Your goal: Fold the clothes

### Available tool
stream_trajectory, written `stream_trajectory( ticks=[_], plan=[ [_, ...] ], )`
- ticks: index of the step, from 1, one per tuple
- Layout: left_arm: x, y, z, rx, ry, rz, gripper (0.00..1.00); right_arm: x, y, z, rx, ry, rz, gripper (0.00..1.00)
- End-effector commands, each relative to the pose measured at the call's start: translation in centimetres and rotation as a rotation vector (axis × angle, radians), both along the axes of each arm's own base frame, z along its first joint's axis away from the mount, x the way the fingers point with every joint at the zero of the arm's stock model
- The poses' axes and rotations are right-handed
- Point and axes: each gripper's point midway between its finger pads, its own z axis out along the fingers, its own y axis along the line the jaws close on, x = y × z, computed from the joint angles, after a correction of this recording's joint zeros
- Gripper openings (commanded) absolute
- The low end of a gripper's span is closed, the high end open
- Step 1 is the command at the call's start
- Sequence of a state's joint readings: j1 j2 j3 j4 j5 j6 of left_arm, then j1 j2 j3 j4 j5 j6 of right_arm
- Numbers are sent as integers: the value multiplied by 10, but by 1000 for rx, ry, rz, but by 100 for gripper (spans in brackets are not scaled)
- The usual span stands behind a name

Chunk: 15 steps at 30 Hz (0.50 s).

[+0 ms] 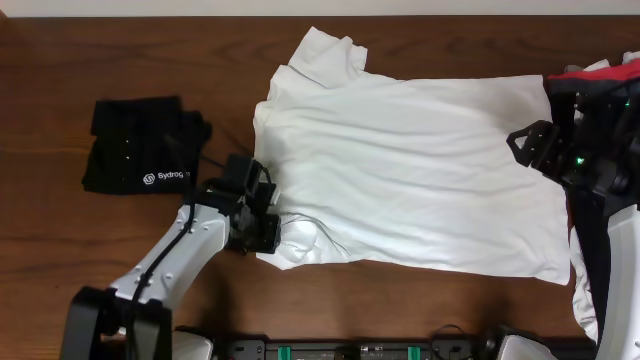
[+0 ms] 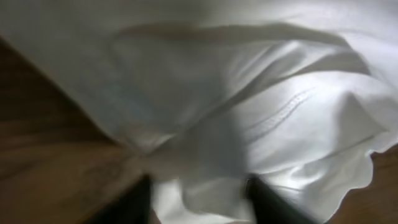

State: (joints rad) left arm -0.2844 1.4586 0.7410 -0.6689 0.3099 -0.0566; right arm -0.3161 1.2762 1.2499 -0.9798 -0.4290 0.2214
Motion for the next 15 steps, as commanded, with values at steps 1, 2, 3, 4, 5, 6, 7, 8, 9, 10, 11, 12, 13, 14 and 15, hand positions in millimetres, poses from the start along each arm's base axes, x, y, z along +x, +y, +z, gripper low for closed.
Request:
stream_trajectory(
  ticks=[1,2,3,4,5,6,7,8,9,10,11,12,13,14,15],
  plan=[
    [-10,-14,0,-82,42,-33,19,0,-4,-2,-28,7,4,73],
    [-11,-17,3,-104,46,-35,7,0,-4,-2,-28,7,4,73],
    [-12,-20,7,-124,49,-36,6,0,-4,-2,-29,7,3,74],
    [-12,-23,12,-142,50,-38,6,0,-4,-2,-29,6,4,74],
    [-13,-25,17,-152,52,-32,6,0,-4,-2,-29,5,3,73],
    [-13,-26,24,-165,55,-28,6,0,-4,-2,-30,4,3,74],
    [-14,-29,31,-182,56,-24,6,1,-5,-2,-32,4,2,74],
    [-16,-32,38,-206,57,-23,6,0,-6,-2,-37,5,-1,74],
    [-17,-35,44,-231,57,-17,6,0,-7,-3,-43,7,-5,74],
    [-19,-37,48,-248,59,-4,6,0,-8,-3,-50,10,-10,74],
    [-21,-39,52,-263,62,2,6,0,-10,-4,-57,12,-14,73],
    [-24,-39,54,-269,70,10,6,0,-11,-4,-63,14,-18,74],
    [-26,-38,55,-267,78,16,6,0,-11,-4,-63,13,-19,74],
    [-29,-38,56,-263,89,17,7,0,-11,-4,-64,12,-19,74],
    [-32,-37,55,-259,105,20,16,1,-11,-4,-65,10,-19,74]
  ],
)
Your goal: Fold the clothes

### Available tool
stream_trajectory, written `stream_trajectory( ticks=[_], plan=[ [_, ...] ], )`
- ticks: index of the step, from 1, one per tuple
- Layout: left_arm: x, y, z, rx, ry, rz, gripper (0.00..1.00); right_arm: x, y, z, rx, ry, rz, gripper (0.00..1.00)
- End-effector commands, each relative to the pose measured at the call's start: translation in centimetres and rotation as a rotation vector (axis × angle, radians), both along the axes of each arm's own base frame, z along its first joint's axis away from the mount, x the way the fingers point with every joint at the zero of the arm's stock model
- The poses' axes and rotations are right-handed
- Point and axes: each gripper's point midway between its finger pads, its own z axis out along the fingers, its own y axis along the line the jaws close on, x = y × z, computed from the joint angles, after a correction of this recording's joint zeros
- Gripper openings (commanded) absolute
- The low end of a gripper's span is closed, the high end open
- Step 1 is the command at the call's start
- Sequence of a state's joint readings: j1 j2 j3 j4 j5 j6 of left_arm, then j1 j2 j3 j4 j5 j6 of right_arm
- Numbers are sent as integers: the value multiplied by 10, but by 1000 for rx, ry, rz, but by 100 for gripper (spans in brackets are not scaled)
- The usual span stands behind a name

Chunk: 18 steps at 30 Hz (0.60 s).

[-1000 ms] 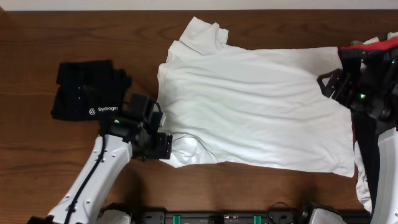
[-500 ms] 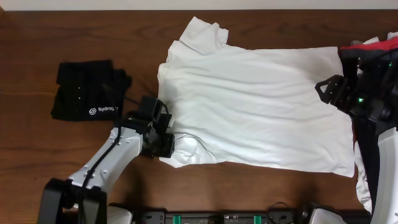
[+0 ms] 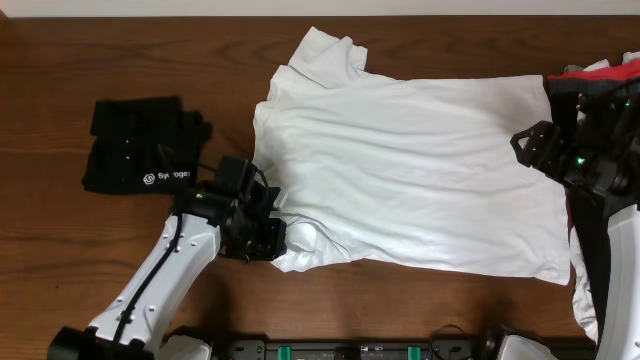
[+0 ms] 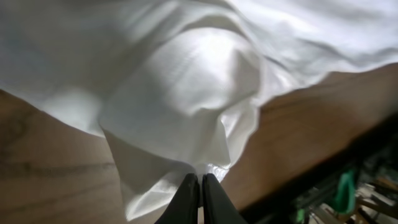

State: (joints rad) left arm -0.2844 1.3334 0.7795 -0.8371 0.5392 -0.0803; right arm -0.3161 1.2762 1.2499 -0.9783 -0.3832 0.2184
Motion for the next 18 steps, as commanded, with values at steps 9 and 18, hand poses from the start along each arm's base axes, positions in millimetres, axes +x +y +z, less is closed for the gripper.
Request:
stream_trajectory(
  ticks=[9,18],
  plan=[
    [48,60,-9,313,-175,169,60,4,-5,1,-31,-13,2,75],
    [128,66,-16,337,-442,196,64,-3,3,-24,3,98,21,67]
  ],
)
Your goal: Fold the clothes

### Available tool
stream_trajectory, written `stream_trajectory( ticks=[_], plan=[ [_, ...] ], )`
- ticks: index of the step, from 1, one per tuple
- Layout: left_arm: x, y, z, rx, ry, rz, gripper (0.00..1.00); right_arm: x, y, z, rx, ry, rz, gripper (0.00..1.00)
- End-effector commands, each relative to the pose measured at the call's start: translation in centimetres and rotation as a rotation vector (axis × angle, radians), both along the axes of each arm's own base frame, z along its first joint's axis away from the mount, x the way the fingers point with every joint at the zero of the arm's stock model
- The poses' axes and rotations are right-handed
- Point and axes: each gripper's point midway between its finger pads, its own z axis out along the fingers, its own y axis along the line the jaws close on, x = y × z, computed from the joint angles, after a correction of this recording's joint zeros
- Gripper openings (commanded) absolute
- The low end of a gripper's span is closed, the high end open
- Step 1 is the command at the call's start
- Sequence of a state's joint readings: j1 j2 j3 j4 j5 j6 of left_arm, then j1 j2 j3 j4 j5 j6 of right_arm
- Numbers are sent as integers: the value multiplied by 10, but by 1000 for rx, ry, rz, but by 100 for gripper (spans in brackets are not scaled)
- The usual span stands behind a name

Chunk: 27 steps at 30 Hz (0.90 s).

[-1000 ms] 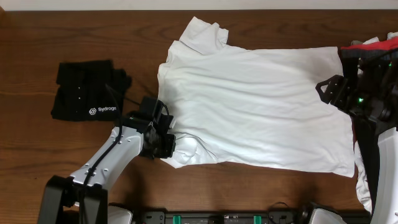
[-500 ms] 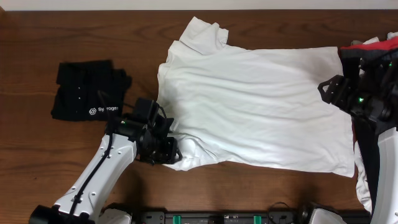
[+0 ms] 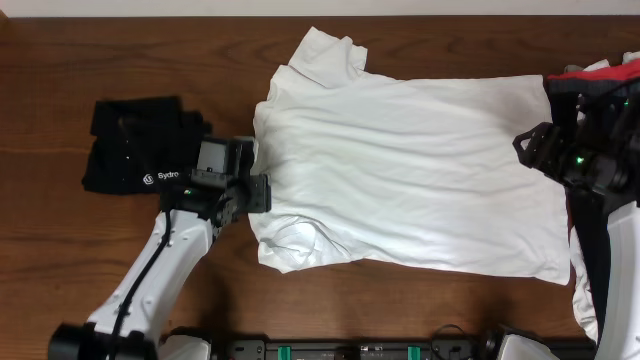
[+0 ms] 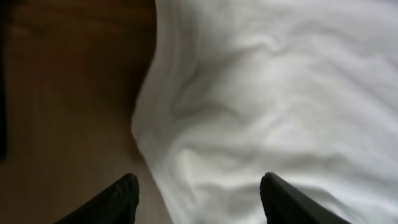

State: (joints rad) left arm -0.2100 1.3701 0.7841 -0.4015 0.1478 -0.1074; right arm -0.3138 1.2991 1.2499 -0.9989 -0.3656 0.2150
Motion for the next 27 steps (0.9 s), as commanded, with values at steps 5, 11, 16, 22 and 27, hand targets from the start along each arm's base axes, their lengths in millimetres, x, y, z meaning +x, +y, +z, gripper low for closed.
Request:
stream_trajectory(
  ticks=[5,11,16,22,27],
  plan=[
    [5,10,-62,91,131,1,49,-5,12,-46,43,171,45,68],
    [-18,19,-79,133,247,14,6,-5,12,-76,54,263,75,67],
    [-29,32,-81,205,291,35,6,-11,0,-108,-9,364,54,67],
    [-27,32,-81,203,284,36,27,-17,4,-150,11,452,69,53],
    [-26,32,-81,202,279,36,26,-22,9,-183,34,518,55,29]
  ],
)
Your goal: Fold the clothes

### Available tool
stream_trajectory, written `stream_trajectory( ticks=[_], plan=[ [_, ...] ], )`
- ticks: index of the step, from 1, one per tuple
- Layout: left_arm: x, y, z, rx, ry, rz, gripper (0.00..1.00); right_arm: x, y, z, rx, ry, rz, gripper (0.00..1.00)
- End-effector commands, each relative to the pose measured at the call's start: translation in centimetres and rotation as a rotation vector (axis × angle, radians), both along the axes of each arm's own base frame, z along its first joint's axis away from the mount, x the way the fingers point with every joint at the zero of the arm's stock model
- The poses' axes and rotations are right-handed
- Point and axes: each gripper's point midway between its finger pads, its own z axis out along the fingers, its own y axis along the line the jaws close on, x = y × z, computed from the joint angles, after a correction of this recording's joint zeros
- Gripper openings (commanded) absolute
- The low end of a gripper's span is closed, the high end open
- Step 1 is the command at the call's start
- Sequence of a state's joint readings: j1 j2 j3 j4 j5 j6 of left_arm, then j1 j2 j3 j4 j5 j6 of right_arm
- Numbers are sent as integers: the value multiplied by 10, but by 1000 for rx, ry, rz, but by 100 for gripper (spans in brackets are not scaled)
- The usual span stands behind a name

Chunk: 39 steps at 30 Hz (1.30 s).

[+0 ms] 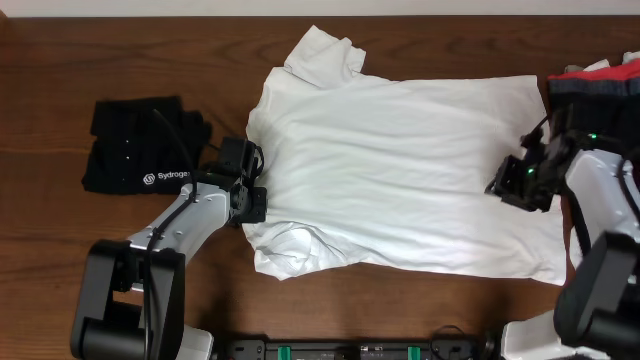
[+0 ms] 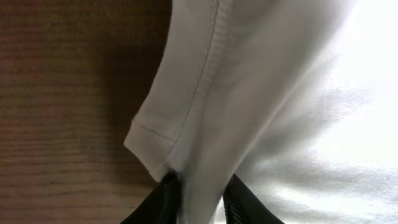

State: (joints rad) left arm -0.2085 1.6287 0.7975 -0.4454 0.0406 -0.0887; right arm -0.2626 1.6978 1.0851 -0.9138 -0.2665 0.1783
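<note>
A white T-shirt [image 1: 400,160] lies spread flat on the dark wooden table [image 1: 120,60], with its neck end to the left. One sleeve [image 1: 325,55] points to the far side. The near-left sleeve [image 1: 285,245] lies bunched over the shirt's corner. My left gripper [image 1: 252,203] is at the shirt's left edge. In the left wrist view, the left gripper [image 2: 199,202] is shut on the stitched hem [image 2: 186,118]. My right gripper [image 1: 512,186] rests on the shirt's right edge; its jaws cannot be made out.
A folded black garment [image 1: 140,150] with white lettering lies to the left of the shirt, close behind my left arm. A pile of red, dark and white clothes [image 1: 600,75] sits at the table's right edge.
My left gripper was open beside the shirt's left edge and is now shut on that hem. My right gripper has moved from beside the clothes pile down onto the shirt's right edge.
My left gripper stood open over the crumpled near-left sleeve. It was then shut on that sleeve and held it raised. After that it was open higher up the left edge, with the sleeve lying on the shirt. Now it grips the edge, and the right arm has come in.
</note>
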Motion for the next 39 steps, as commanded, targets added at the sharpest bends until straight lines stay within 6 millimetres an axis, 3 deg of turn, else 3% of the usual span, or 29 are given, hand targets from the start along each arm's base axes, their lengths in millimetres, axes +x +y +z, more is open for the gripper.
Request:
stream_trajectory(
  ticks=[1,4,8,14,15,17,19,22,25,28,32,34,39],
  plan=[
    [-5,8,-5,38,19,11,23,-3,5,-21,1,43,-4,24],
    [-8,9,-6,41,31,11,20,5,-4,-41,-32,49,-71,15],
    [-17,14,-7,69,68,14,6,13,-21,-65,-116,67,-150,10],
    [-26,25,-7,128,102,20,8,19,-29,-81,-148,64,-180,9],
    [-26,25,-7,128,102,20,14,23,-30,-78,-143,49,-182,9],
    [-25,25,-6,127,97,20,47,30,-28,-72,-122,21,-164,9],
    [-22,24,-1,122,77,22,55,40,-19,-61,-70,-31,-115,14],
    [-10,21,19,110,22,24,65,53,-5,-38,7,-124,-47,36],
    [8,18,51,88,-79,29,69,61,3,-11,46,-208,-24,43],
    [29,13,82,57,-214,36,68,62,7,18,52,-274,-17,46],
    [58,7,101,26,-354,43,41,57,9,46,39,-326,-12,48],
    [68,5,97,21,-378,41,36,54,10,53,38,-333,-9,48],
    [88,1,66,26,-364,36,40,41,14,53,49,-288,-11,47]
  ],
)
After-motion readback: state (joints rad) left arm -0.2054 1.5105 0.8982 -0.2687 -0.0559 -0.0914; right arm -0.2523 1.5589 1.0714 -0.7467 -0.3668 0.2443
